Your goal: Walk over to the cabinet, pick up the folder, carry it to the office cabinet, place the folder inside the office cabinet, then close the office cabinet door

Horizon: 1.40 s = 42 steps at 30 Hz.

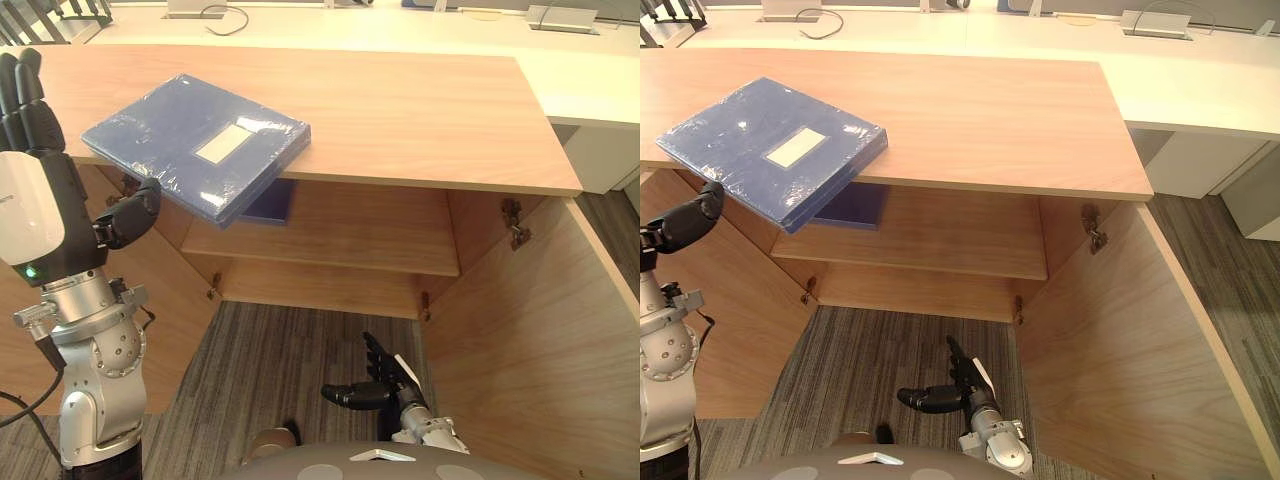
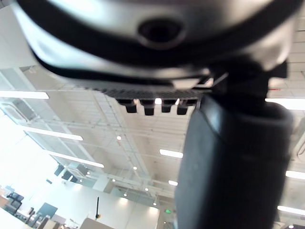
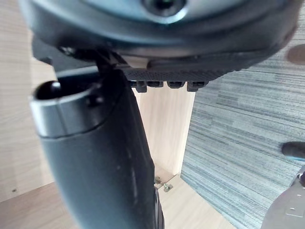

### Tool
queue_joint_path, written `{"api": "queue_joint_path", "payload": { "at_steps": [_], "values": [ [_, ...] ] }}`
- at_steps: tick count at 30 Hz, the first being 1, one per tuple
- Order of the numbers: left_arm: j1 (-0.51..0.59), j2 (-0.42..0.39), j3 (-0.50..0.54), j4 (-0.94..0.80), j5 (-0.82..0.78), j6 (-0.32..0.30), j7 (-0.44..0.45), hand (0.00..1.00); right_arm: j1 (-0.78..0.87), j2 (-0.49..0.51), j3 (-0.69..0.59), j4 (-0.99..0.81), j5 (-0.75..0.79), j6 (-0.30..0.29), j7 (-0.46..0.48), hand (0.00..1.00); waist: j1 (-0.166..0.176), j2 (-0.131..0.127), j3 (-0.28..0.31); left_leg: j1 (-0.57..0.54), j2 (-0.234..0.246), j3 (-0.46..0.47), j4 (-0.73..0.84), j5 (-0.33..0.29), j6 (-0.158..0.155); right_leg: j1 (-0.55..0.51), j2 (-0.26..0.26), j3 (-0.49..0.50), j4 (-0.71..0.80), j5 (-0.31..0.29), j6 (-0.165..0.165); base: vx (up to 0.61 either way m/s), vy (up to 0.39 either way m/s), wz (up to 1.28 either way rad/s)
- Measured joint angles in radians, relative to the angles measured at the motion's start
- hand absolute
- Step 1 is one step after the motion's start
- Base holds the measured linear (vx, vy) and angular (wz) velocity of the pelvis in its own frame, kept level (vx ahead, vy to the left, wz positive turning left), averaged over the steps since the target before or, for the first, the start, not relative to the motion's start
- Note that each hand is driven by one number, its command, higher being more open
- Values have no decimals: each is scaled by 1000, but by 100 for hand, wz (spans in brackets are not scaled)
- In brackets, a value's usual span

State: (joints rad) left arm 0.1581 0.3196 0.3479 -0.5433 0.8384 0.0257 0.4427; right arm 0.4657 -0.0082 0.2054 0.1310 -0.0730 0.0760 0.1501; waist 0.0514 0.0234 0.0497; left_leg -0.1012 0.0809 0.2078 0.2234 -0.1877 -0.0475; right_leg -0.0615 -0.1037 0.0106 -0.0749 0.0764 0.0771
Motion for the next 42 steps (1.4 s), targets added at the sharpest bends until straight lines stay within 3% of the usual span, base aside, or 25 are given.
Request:
{"api": "queue_joint_path", "payload": {
  "at_steps": [21,35,42],
  "values": [
    [50,29,95,65,37,-12,-12,100,31,4,-80,-55,0,5,-23,100,2,16,-7,-1,0,1,5,-1,-1,0,0,4,-1,0,0,-5,-2,0],
    [108,29,90,105,80,-42,-12,100,29,3,-118,59,1,-7,-53,100,1,15,-14,-12,3,5,26,-5,-3,-6,-1,8,0,-1,-1,-5,-2,-1],
    [107,51,17,144,81,-42,-11,100,8,3,-121,205,2,-56,-75,100,1,2,-30,-26,9,6,56,-18,-2,-7,1,10,2,-4,-6,-20,-2,-1]
  ]
}}
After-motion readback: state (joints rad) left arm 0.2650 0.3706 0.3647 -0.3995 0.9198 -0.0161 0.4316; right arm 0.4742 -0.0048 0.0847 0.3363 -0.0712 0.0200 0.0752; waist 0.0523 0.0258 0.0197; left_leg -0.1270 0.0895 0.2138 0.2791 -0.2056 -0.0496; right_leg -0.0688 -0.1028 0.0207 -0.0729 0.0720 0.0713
